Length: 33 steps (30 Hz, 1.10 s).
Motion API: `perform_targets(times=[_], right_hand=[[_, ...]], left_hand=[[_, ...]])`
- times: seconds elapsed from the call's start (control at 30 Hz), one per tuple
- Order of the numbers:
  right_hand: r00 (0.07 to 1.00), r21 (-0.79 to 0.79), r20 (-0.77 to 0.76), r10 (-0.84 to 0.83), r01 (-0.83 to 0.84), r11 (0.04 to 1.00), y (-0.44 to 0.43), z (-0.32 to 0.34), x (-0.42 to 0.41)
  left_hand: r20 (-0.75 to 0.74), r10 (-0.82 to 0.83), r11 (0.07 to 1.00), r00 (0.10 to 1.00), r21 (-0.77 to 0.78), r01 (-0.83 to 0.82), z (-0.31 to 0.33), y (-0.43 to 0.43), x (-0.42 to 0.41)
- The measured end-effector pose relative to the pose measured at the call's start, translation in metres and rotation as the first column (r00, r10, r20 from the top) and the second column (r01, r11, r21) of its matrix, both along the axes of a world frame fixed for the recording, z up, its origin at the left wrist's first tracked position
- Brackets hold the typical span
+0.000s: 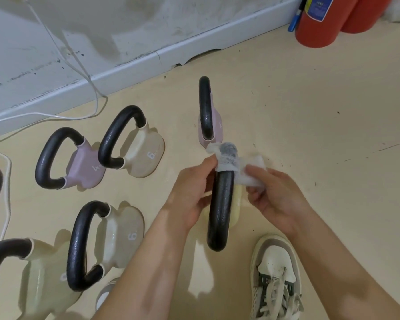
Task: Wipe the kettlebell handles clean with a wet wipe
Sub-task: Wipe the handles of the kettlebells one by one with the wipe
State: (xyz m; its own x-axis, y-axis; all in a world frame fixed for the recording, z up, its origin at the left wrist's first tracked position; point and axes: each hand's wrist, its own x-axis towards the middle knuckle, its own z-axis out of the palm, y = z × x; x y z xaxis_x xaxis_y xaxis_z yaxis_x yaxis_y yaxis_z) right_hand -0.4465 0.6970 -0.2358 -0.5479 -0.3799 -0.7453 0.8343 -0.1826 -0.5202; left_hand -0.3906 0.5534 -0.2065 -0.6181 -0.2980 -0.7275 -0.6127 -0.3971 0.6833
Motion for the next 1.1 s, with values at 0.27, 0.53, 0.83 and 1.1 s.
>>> perform_targets(times=[0.27, 0.53, 0.83, 1.1], right_hand=[[0.829, 0.126, -0.529, 0.183, -0.137, 0.983, -0.018, 0.029, 0.003], [0.669, 0.336, -0.559, 0.49, -0.357, 0.872, -0.005, 0.037, 0.034], [0.194, 0.781, -0.47, 0.861, -0.363, 0.508, -0.003, 0.046, 0.077], [-0.119, 0.87, -0.199, 0.973, -0.479, 0.12, -0.015, 0.084, 0.041]], left_hand=[[0.0, -0.258, 0.791, 0.966, -0.574, 0.211, 0.006, 0.018, -0.024], [-0.127, -0.194, 0.879, 0.973, -0.463, 0.115, 0.0, 0.043, 0.035], [-0.088, -0.093, 0.863, 0.992, -0.504, 0.036, -0.004, 0.057, 0.101], [-0.063, -0.074, 0.855, 0.995, -0.518, 0.031, 0.003, 0.073, 0.103]])
